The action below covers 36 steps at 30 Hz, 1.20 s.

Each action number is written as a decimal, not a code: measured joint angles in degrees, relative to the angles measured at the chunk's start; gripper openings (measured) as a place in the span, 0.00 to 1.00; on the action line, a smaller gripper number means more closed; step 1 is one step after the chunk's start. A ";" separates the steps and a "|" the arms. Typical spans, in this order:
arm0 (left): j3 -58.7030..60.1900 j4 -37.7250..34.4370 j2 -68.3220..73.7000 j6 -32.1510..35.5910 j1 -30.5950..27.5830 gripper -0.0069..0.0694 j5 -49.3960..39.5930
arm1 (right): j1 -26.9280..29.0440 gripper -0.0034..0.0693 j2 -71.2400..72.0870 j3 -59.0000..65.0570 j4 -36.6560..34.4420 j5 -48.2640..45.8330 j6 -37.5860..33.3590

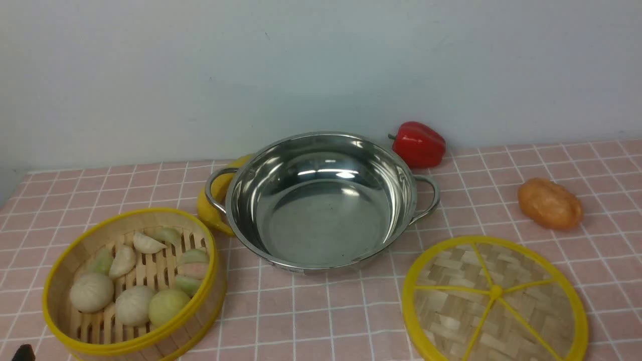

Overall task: Place the steamer in the pot on the pink tablecloth, and put the lid on the steamer.
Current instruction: 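Grasp the rim of the steamer basket holding the buns with the left gripper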

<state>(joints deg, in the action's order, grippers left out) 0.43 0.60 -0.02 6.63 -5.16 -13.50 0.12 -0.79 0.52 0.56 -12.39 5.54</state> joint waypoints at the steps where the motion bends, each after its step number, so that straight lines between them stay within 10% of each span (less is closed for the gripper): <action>1: 0.00 0.00 0.00 0.00 0.00 0.41 0.00 | 0.00 0.38 0.00 0.00 0.00 0.00 0.00; 26: 0.00 -2.09 0.00 -1.01 0.00 0.41 0.37 | 0.00 0.38 0.00 0.00 -2.49 0.53 1.72; 36: 0.00 -33.95 0.00 -18.18 0.00 0.41 10.00 | 0.00 0.38 0.00 0.00 -30.14 10.85 20.68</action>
<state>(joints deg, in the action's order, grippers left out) 0.43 -33.35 -0.02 -11.55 -5.16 -3.50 0.12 -0.79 0.52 -29.58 -1.54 26.21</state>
